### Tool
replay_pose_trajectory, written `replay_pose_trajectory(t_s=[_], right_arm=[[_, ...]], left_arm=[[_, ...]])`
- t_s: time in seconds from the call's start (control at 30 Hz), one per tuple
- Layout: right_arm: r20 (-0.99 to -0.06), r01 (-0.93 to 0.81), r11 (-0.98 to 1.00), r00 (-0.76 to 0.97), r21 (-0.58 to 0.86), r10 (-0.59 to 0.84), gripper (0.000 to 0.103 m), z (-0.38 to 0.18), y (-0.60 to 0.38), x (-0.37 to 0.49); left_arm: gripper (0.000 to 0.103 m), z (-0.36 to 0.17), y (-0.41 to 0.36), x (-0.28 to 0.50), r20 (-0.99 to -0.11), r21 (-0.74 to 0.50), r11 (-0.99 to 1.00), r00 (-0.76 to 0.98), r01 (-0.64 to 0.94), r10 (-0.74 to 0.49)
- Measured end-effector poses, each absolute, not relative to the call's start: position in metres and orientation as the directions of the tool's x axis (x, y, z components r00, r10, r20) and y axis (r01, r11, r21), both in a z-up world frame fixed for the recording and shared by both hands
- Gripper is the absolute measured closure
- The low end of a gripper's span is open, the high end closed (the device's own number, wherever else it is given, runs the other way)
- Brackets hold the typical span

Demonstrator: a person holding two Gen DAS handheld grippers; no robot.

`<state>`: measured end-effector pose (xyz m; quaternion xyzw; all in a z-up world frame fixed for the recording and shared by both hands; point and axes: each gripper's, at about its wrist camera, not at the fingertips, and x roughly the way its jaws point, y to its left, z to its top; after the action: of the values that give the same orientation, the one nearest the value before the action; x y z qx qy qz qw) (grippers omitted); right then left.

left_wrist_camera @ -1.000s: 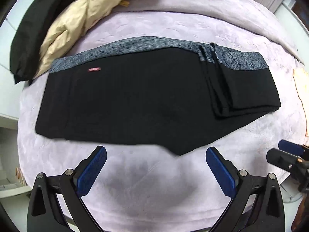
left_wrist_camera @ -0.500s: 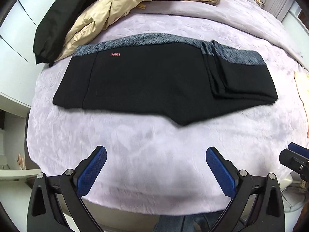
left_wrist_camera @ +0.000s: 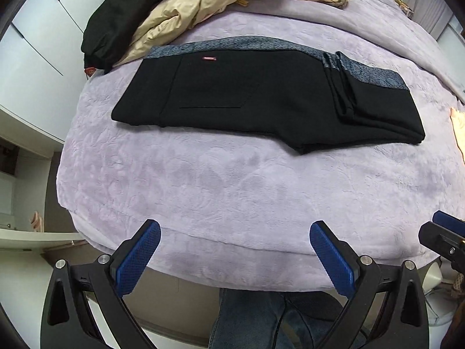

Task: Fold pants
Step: 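Open both grippers and reposition them above the flattened trousers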

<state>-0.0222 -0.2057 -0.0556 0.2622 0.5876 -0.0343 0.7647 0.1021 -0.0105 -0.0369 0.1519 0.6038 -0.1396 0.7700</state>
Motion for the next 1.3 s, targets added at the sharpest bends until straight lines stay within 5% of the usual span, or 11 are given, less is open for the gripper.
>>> replay_pose_trajectory(t_s=[0.63, 1.3], right_arm=[[-0.933, 0.343, 0.877, 0.249, 0.336, 0.260, 0.013, -0.074, -0.138, 0.130], [-0.964, 0.287, 0.922, 0.120, 0.261, 0.236, 0.013, -0.097, -0.116, 0.180]], left_arm=[[0.000, -0.069, 0.059, 0.241, -0.984, 0.045, 0.925, 0.179, 0.376, -0.025], [0.000, -0.103, 0.067, 0.285, -0.991, -0.037, 0.949, 0.112, 0.312, -0.076]])
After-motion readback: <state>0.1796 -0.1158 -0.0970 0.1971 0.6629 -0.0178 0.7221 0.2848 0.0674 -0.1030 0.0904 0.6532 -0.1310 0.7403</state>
